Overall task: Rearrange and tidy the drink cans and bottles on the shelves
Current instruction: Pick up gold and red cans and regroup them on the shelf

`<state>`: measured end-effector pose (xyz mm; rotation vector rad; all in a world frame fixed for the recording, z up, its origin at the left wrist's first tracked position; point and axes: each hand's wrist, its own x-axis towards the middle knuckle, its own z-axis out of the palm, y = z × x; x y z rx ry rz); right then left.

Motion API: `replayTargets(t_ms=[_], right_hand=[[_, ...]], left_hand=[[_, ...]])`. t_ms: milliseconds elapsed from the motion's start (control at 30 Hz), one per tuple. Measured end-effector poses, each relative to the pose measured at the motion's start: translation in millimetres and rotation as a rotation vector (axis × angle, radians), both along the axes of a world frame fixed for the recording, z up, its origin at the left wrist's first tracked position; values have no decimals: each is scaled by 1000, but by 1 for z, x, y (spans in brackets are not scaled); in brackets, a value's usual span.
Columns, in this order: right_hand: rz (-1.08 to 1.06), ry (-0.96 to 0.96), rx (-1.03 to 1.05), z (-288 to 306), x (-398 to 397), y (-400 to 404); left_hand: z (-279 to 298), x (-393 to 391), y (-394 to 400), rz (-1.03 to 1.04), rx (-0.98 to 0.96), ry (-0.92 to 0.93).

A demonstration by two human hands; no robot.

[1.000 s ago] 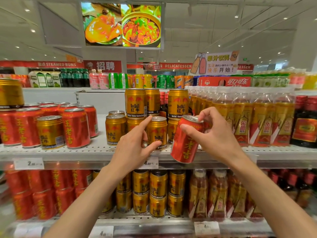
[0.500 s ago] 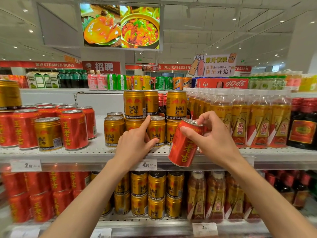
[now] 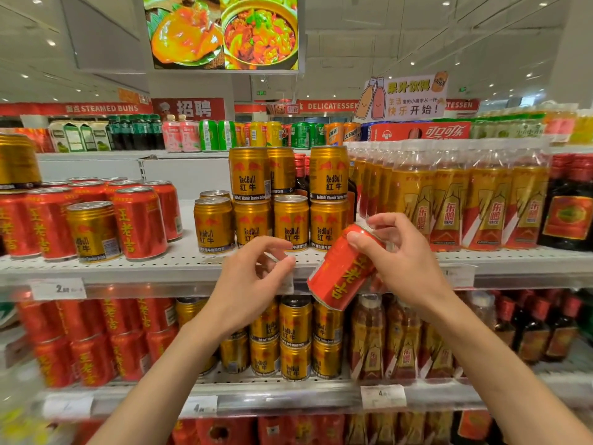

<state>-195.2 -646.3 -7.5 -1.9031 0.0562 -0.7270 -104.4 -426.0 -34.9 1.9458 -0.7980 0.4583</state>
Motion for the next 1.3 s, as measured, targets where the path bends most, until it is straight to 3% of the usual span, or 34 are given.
replayTargets(t_ms=[233,467,667,900,1300], right_hand=[[104,-1,269,-32,-9,6],[80,84,449,-69,-27,15],[5,166,442,-95,-29,36],[-100,185,402,-104,-24,92],[-158,152,377,-107,38,285]], left_hand=[[-19,-33,-5,-215,98,305],[-52,-47,-6,-220,-55,454],[-80,-39,7,-263,-138,565],[-92,-12,53,-339,-135,536],[-77,63,243,-361,-136,457]])
